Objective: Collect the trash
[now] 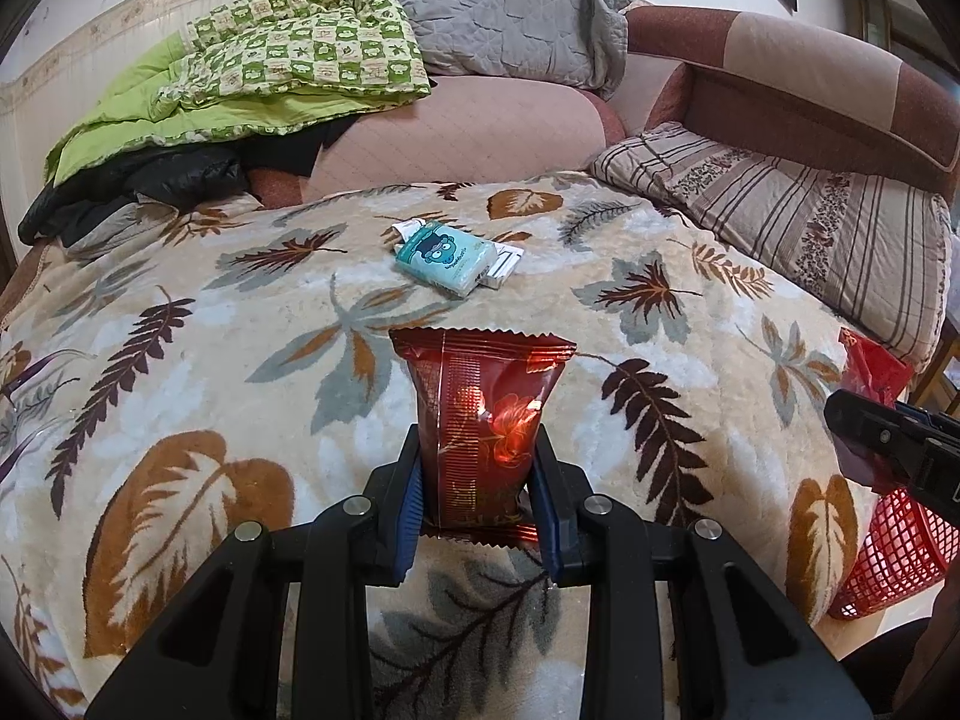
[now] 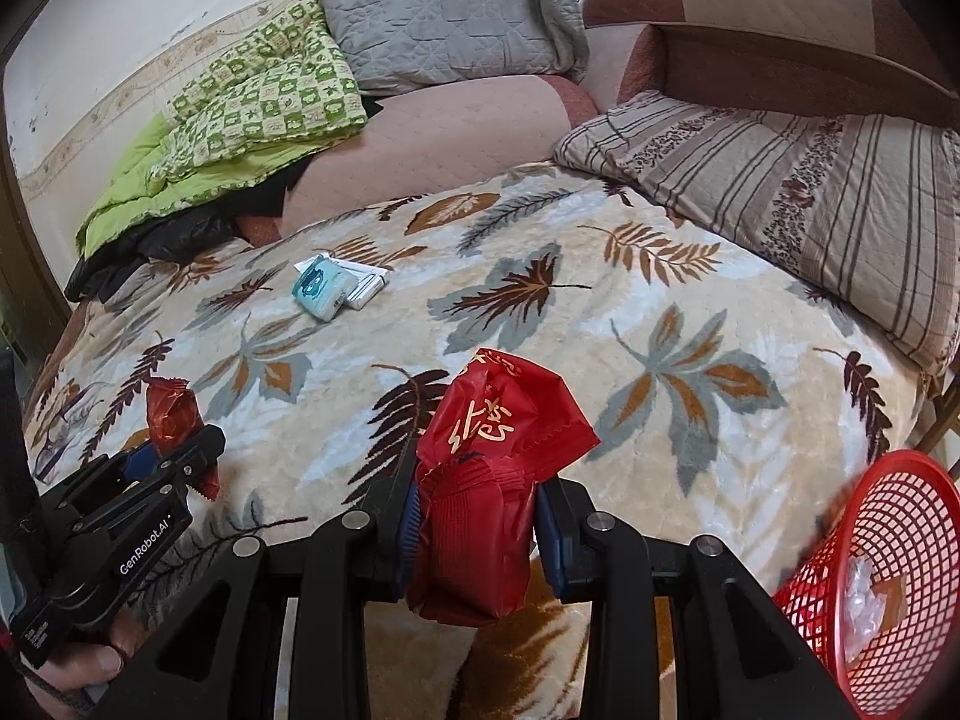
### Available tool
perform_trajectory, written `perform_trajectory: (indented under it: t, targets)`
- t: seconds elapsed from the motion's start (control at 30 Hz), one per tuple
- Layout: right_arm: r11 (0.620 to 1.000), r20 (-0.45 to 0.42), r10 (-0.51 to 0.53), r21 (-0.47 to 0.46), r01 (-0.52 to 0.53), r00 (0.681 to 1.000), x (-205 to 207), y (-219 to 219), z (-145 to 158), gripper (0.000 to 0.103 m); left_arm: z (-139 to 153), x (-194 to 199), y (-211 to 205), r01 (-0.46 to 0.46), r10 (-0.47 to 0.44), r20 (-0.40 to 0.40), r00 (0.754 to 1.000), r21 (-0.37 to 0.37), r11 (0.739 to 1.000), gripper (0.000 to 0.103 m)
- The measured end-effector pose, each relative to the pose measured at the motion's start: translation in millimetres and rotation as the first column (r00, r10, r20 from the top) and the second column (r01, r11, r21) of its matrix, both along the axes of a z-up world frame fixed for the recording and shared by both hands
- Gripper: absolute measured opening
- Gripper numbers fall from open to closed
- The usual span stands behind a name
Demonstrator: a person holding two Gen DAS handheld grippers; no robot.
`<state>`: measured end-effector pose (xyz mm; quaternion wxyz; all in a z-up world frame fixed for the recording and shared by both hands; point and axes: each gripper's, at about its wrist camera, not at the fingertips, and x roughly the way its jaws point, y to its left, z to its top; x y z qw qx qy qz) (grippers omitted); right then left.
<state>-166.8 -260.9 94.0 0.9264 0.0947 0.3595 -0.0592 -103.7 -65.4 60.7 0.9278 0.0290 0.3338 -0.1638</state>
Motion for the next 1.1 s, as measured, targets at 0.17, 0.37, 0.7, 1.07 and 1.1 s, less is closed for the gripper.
perform_trajectory:
  t: [0.17, 0.37, 0.7, 1.07, 1.1]
  targets:
    - [1.000, 0.005, -0.007, 0.009, 0.007, 1.000, -2, -4, 2, 0.035, 0, 0, 1, -0.001, 0.001, 0.000, 1.000, 0.002, 1.000, 0.030]
    - [1.000, -0.007, 0.001, -0.001, -0.002, 1.000, 1, 0, -1, 0.035, 0, 0, 2, -0.001, 0.001, 0.000, 1.000, 0.003, 1.000, 0.030]
    - [1.000, -0.009, 0.021, -0.017, -0.021, 1.000, 4, 7, -3, 0.035, 0, 0, 2, -0.001, 0.001, -0.001, 1.000, 0.003, 1.000, 0.030]
    - [0.999, -0.011, 0.026, -0.021, -0.026, 1.000, 4, 10, -3, 0.035, 0, -1, 2, -0.001, 0.001, -0.001, 1.000, 0.001, 1.000, 0.030]
    - [0.999, -0.011, 0.027, -0.022, -0.027, 1.000, 5, 10, -3, 0.035, 0, -1, 0, 0.002, -0.002, -0.001, 1.000, 0.001, 1.000, 0.030]
